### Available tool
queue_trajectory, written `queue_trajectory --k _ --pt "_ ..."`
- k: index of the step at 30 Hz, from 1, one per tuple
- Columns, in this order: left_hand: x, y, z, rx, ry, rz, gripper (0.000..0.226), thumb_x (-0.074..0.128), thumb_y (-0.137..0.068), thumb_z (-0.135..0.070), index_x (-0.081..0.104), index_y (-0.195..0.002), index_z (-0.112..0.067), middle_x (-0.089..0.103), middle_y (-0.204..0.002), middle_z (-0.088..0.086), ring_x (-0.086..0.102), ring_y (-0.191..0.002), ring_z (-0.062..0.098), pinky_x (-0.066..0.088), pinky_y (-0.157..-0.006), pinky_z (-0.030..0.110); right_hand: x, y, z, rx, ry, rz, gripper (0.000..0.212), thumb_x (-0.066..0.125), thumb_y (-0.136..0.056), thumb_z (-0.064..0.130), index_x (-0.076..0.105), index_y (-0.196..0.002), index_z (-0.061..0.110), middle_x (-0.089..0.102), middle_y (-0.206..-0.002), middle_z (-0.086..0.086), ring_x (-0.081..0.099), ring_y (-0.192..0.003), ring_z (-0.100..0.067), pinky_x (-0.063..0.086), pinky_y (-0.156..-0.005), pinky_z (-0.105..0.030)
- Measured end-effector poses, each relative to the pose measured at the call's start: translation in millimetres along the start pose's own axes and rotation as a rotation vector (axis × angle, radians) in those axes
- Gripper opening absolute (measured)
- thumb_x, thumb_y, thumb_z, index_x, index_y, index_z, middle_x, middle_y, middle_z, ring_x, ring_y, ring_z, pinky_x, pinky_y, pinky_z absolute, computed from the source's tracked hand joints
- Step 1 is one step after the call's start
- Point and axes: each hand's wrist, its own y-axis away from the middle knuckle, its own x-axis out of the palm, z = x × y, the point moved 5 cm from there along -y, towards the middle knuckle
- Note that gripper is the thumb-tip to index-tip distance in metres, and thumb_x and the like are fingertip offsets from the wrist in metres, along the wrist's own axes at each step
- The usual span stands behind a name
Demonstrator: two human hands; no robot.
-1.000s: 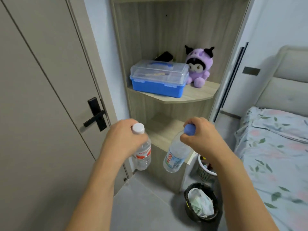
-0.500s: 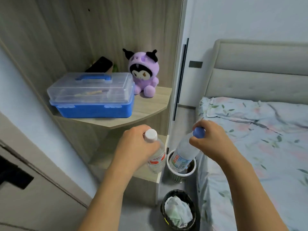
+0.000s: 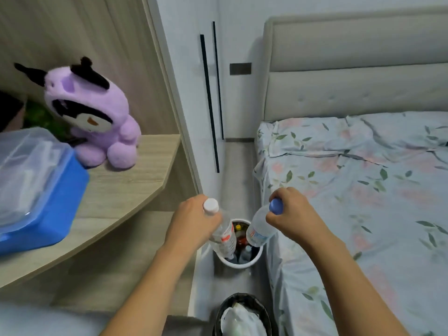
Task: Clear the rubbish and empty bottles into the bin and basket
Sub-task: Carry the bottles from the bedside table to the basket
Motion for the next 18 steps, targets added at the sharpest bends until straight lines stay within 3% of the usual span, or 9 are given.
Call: queue_trajectory --k 6,10,18 --pt "186 -125 100 -0.084 0.037 0.055 0.013 0.061 -0.07 -0.028 0.054 -0.072 -0.017 0.059 -0.07 -0.001 0.057 -0.07 0.024 0.045 -0.058 0.032 166 -109 -136 0.068 0.067 0.154 0.027 0.06 -0.081 0.022 0.053 -0.106 0.015 0.047 -0.111 -0.002 0.053 -0.092 -0.02 0.046 -0.081 -0.03" --pt "312 -170 184 -0.143 0.019 0.101 0.008 0.06 -0.078 -0.025 0.057 -0.08 -0.018 0.06 -0.078 0.0 0.058 -0.075 0.023 0.049 -0.062 0.033 281 -142 -219 0.108 0.053 0.237 0.028 0.057 -0.083 0.026 0.053 -0.109 0.019 0.047 -0.114 0.001 0.056 -0.097 -0.021 0.047 -0.087 -0.034" --pt "460 -234 281 -0.121 0.083 0.169 0.014 0.067 -0.078 -0.027 0.061 -0.091 -0.023 0.064 -0.086 -0.003 0.06 -0.081 0.018 0.046 -0.066 0.028 417 -161 -294 0.103 -0.014 0.292 0.026 0.054 -0.088 0.022 0.052 -0.113 0.017 0.04 -0.12 0.003 0.056 -0.096 -0.024 0.047 -0.083 -0.034"
